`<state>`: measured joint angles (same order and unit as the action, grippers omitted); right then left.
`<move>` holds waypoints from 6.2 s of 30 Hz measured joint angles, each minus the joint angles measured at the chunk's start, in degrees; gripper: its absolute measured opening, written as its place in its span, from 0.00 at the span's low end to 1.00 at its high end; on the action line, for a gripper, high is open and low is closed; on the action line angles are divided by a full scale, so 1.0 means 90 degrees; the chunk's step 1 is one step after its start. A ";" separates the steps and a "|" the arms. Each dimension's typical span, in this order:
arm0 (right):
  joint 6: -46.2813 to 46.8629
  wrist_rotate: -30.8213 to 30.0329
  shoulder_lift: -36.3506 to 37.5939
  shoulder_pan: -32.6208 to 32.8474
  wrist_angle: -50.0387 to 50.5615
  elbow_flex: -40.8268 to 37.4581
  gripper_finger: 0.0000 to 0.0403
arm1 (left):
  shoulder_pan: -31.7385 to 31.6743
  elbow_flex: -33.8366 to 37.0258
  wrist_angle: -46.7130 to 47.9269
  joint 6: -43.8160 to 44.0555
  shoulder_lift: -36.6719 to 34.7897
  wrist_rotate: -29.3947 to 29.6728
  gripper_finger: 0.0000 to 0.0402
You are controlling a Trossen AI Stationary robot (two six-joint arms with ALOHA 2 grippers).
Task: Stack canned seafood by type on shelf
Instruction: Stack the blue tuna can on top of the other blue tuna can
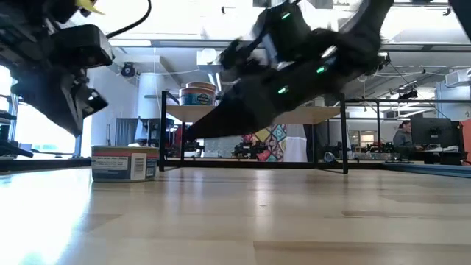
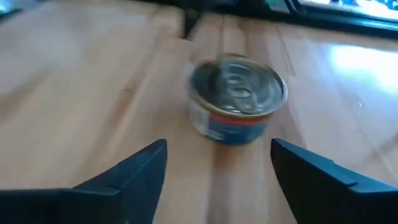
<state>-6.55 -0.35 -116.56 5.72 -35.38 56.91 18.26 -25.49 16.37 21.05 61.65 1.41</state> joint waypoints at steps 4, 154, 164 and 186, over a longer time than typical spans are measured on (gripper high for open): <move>0.0052 -0.0335 -0.0470 -0.0258 0.0790 0.0761 0.59 | 0.0301 0.0381 -0.0443 0.0816 0.0239 0.0387 0.00; 0.0177 0.0203 -0.0094 -0.0181 0.2058 0.1658 0.00 | 0.0425 0.0339 -0.4079 -0.4446 0.2704 0.3509 0.64; 0.0338 0.0259 -0.0079 -0.0166 0.1955 0.1667 0.00 | 0.0438 0.0341 -0.5182 -0.4140 0.3657 0.4132 0.59; -0.0982 0.0184 0.0334 -0.0071 0.2736 0.1675 0.59 | 0.0736 0.0351 -0.5015 -0.3173 0.3679 0.4469 0.45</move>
<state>-15.38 1.31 -113.55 5.08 -10.75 71.99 24.88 -22.33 -28.77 -7.51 94.76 41.63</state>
